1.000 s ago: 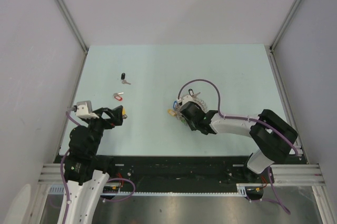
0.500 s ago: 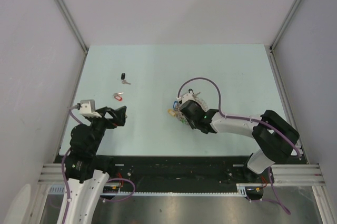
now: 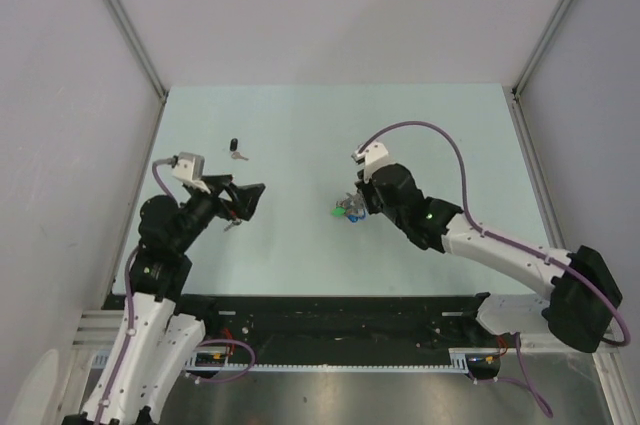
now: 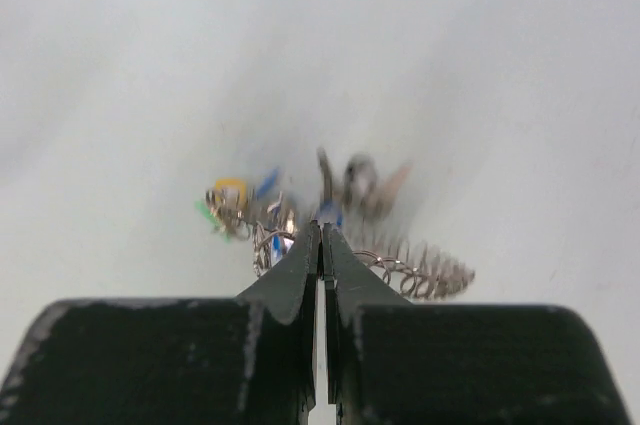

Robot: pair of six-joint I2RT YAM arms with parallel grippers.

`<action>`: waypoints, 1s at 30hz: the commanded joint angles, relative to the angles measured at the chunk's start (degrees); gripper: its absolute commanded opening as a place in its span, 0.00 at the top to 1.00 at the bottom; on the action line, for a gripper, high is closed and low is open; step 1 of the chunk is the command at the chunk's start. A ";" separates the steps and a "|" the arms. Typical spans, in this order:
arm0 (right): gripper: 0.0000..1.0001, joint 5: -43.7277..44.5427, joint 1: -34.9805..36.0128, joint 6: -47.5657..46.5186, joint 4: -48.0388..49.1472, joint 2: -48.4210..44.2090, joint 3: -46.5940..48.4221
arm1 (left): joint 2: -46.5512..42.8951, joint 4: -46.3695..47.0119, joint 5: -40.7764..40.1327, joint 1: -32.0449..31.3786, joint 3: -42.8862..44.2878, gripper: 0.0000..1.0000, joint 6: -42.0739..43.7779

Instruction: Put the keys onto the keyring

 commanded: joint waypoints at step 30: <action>1.00 -67.66 -19.13 6.22 52.79 -5.56 -1.53 | 36.41 17.07 31.14 -13.11 21.76 0.00 21.28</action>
